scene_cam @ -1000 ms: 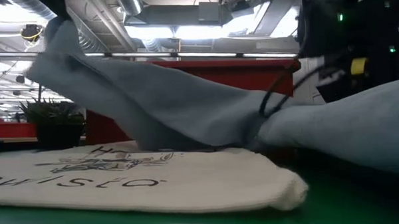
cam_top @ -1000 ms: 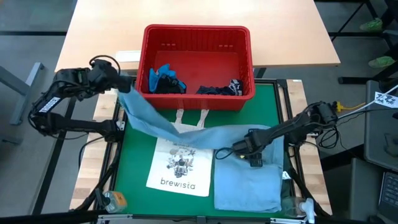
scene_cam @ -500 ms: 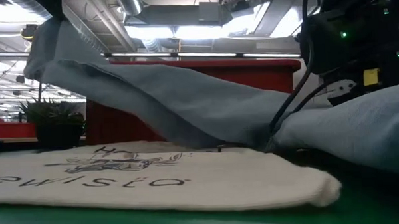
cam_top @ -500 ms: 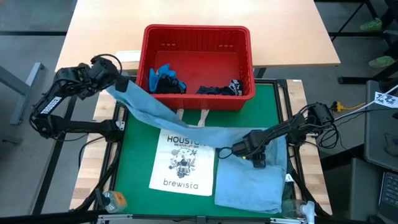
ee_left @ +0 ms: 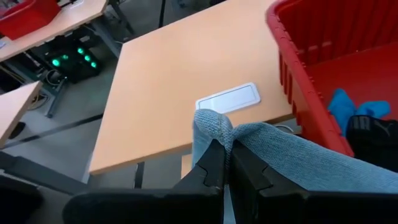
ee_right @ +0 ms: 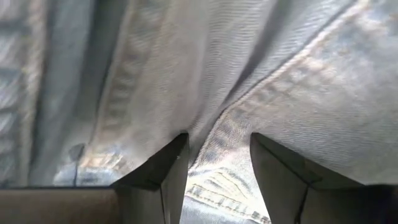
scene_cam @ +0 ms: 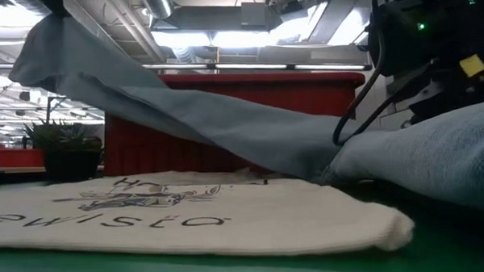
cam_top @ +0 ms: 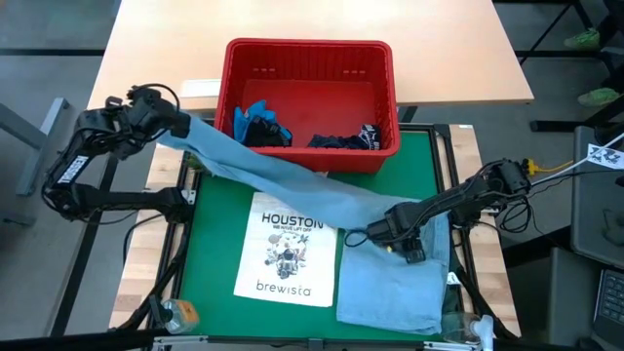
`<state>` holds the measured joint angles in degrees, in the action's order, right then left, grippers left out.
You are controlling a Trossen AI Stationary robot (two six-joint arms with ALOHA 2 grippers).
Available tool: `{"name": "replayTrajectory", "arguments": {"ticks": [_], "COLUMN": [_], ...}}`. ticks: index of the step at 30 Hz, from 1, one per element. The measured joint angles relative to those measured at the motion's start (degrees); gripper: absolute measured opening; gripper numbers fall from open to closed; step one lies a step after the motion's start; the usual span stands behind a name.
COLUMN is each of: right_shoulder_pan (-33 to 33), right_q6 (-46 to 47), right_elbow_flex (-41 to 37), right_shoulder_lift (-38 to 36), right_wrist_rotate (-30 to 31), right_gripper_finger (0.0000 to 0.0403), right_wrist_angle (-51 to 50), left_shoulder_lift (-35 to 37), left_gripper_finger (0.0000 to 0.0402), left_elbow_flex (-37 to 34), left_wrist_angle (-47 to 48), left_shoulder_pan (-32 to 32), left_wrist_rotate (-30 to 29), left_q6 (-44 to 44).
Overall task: Fold Laundry from Bin
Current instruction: Fold the light blue jeans
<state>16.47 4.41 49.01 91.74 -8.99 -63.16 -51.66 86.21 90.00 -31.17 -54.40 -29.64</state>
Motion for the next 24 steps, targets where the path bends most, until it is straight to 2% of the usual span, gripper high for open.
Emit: {"name": "replayTrajectory", "arguments": {"ticks": [7,14,19,24], "right_shoulder_pan": [0.0,0.0,0.0,0.0], "right_q6": [-6.2,-5.7,-2.8,-1.6], "right_elbow_flex": [0.0,0.0,0.0,0.1], "right_shoulder_lift": [-1.5,-9.1,-14.5,-14.6], "right_wrist_rotate": [-0.5,-0.6,4.2,13.3], "right_gripper_finger": [0.0175,0.0175,0.0175,0.0175], "right_wrist_angle": [0.0,0.3,5.4,14.7], "left_shoulder_lift": [2.9,5.8,7.8,8.4], "left_gripper_finger": [0.0,0.0,0.0,0.0], "left_elbow_flex": [0.0,0.0,0.0,0.0], "left_wrist_angle": [0.0,0.1,0.1,0.0], "left_shoulder_pan": [-4.7,-8.9,-11.9,-13.7], "left_wrist_rotate": [1.5,4.5,5.3,10.6], "left_q6": [0.3,3.2,3.3,3.2]}}
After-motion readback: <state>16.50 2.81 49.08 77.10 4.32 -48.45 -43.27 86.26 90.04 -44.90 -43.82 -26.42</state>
